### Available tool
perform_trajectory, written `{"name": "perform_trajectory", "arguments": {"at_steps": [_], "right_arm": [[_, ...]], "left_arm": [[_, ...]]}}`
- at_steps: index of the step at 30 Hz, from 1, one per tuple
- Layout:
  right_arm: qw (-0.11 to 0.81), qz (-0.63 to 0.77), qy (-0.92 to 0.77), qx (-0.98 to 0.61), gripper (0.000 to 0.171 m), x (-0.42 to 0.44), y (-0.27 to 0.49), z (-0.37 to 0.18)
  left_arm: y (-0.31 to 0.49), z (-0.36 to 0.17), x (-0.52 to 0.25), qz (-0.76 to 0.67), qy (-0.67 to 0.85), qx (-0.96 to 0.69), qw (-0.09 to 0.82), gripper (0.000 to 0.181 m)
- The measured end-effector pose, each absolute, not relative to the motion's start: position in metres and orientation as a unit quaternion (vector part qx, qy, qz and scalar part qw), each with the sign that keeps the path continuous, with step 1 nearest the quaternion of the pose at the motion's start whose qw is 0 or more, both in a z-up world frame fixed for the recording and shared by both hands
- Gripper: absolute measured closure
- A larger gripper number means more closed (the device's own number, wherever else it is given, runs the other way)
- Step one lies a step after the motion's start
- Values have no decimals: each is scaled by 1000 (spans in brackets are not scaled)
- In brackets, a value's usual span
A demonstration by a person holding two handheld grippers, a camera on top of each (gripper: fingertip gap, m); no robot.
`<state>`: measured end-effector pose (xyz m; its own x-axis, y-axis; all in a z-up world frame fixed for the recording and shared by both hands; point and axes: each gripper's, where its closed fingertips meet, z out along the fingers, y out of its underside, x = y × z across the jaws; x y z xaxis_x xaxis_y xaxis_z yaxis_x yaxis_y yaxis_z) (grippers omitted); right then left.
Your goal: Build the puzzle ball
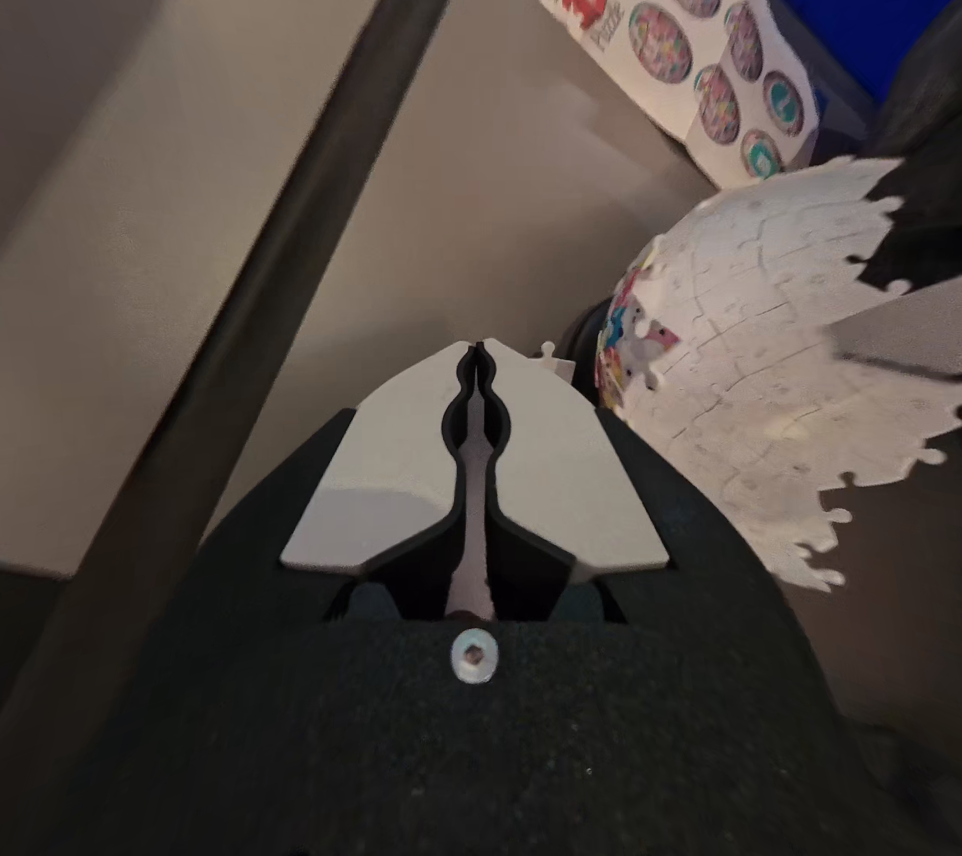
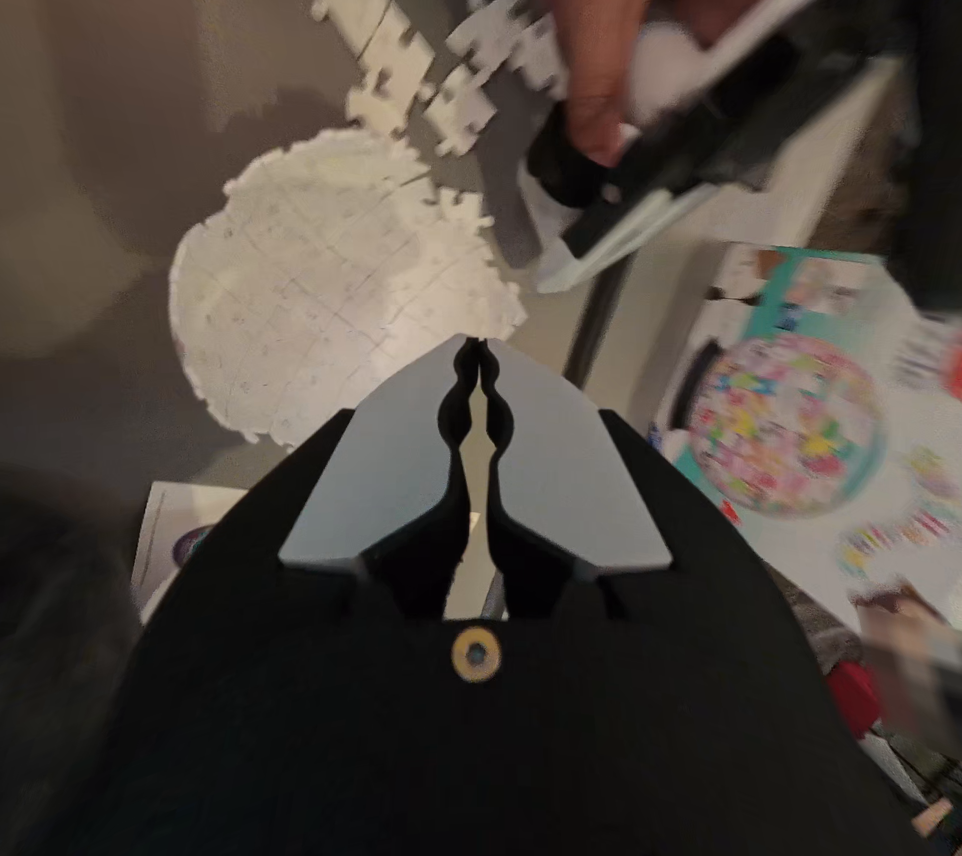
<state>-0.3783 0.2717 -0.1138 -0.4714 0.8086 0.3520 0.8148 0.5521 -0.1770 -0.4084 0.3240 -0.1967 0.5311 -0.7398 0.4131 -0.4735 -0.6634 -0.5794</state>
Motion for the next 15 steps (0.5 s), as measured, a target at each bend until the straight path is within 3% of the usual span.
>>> {"name": "perform_trajectory", "arguments": {"at_steps": [4, 7, 11, 15], "right_arm": [[428, 41, -758, -490, 170, -380, 277, -14], [519, 159, -676, -499, 155, -374, 262, 27], [516, 236, -573, -591, 132, -348, 273, 5], [518, 281, -469, -658, 131, -312, 267, -53]], "left_arm": [[321, -155, -434, -289, 324, -860, 270, 174], [305, -120, -450, -236, 305, -857, 343, 162], [262, -92, -456, -253, 260, -848, 386, 148], [226, -101, -460, -258, 211, -847, 414, 143]]}}
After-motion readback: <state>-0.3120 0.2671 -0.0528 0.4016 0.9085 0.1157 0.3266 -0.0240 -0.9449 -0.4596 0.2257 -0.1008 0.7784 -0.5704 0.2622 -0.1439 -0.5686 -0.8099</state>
